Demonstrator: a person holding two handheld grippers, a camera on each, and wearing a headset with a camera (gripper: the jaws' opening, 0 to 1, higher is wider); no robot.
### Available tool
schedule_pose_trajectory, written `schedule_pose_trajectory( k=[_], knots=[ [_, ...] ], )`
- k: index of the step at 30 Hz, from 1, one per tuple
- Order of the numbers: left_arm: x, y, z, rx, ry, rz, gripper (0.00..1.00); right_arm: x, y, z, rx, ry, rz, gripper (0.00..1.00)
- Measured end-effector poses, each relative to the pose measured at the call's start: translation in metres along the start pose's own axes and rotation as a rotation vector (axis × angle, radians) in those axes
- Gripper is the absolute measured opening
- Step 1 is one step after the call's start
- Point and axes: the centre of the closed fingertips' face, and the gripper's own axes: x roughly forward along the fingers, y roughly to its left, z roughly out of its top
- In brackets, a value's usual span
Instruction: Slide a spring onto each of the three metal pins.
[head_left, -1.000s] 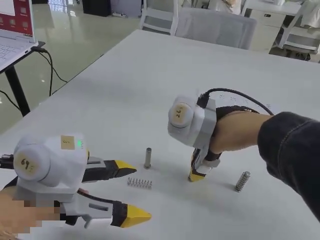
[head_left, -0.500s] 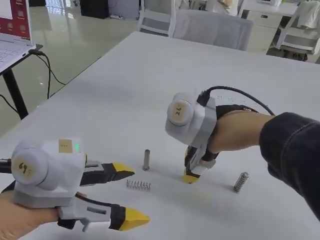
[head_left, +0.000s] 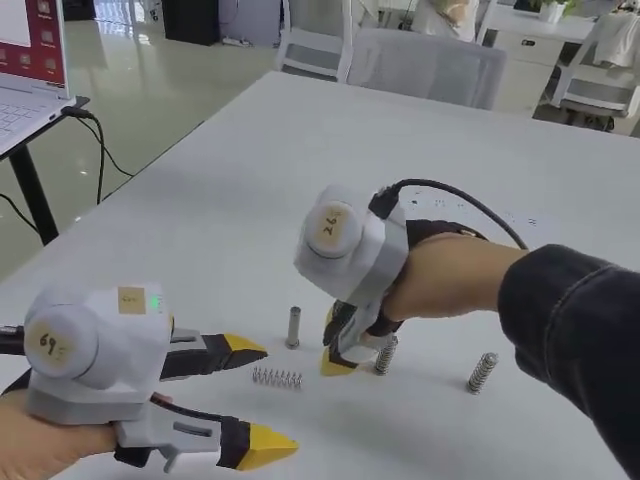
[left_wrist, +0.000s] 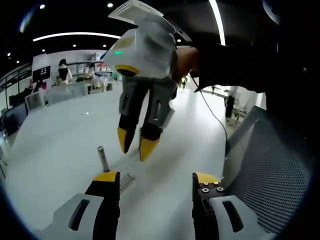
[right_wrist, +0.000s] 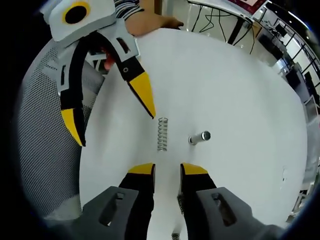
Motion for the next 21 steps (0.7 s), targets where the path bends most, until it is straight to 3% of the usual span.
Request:
schedule_pose_trajectory(
  k=[8, 21],
  knots=[
    [0.001, 0.000, -0.002, 0.002, 0.006, 0.000, 0.53, 0.017, 0.005, 0.010, -0.009, -0.017, 0.013, 0.15],
    [0.001, 0.001, -0.005, -0.001, 0.017, 0.002, 0.52, 0.038, 0.004, 0.012, 0.008, -0.022, 0.017, 0.13]
  ],
)
